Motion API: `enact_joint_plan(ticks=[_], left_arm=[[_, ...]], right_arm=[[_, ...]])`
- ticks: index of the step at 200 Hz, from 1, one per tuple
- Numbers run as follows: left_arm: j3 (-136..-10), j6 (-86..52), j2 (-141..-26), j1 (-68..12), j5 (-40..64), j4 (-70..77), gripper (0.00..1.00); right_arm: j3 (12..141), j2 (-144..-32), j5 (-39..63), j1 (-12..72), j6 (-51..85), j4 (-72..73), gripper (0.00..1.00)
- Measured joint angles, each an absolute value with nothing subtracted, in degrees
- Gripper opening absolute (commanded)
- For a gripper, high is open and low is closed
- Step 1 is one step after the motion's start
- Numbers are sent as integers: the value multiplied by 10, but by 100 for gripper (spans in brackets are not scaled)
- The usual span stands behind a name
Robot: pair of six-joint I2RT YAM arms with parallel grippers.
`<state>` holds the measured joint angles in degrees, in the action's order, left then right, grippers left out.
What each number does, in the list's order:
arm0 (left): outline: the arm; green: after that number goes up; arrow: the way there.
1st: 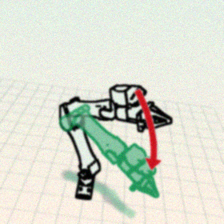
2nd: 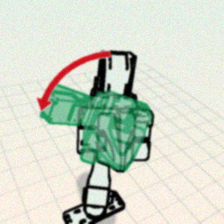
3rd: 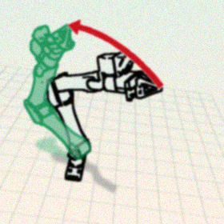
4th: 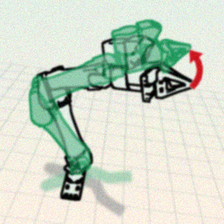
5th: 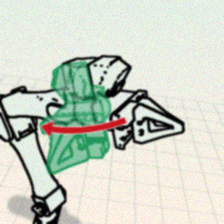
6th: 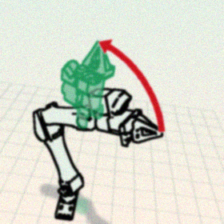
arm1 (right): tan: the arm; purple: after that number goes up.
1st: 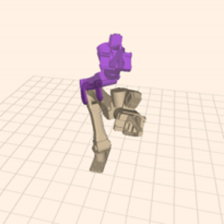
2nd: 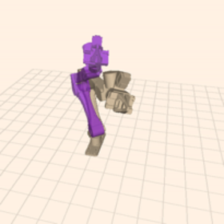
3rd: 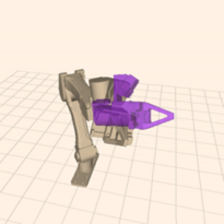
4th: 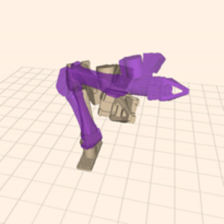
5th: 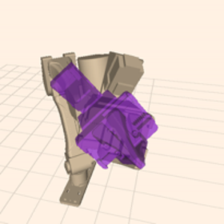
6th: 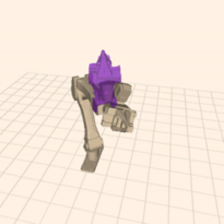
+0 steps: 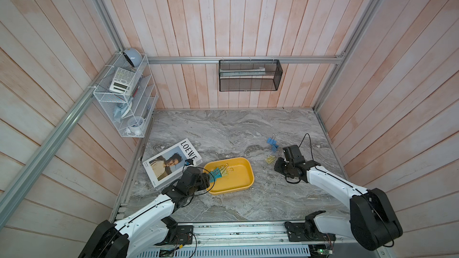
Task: Put the binder clips in the storage box
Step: Pick up the binder clip at the center of the board.
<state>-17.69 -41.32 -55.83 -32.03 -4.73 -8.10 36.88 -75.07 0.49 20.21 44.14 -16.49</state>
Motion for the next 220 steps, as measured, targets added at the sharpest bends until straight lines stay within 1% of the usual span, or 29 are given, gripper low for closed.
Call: enact_joint_plan(ticks=[33,64,122,150,168,186,220], left_arm=[[-177,-413,-559,-320,-47,-81,70],[-177,-413,-559,-320,-47,-81,70],[-177,-411,-566,-320,-47,-81,70],[-177,-411,-566,-320,-47,-81,70],[-177,-411,-566,-320,-47,-81,70],[-177,-411,-566,-320,-47,-81,70],[-177,-411,-566,-320,-47,-81,70]], right_arm=[[411,-795,51,184,429,-158,33],[422,-800,85,182,421,-141,33],[422,-803,87,162,432,-128,33],[429,-833,96,155,428,-120,32],[440,-860,108,149,420,-117,31],[446,-880,116,146,417,-109,27],[454,-888,119,143,411,-107,23]])
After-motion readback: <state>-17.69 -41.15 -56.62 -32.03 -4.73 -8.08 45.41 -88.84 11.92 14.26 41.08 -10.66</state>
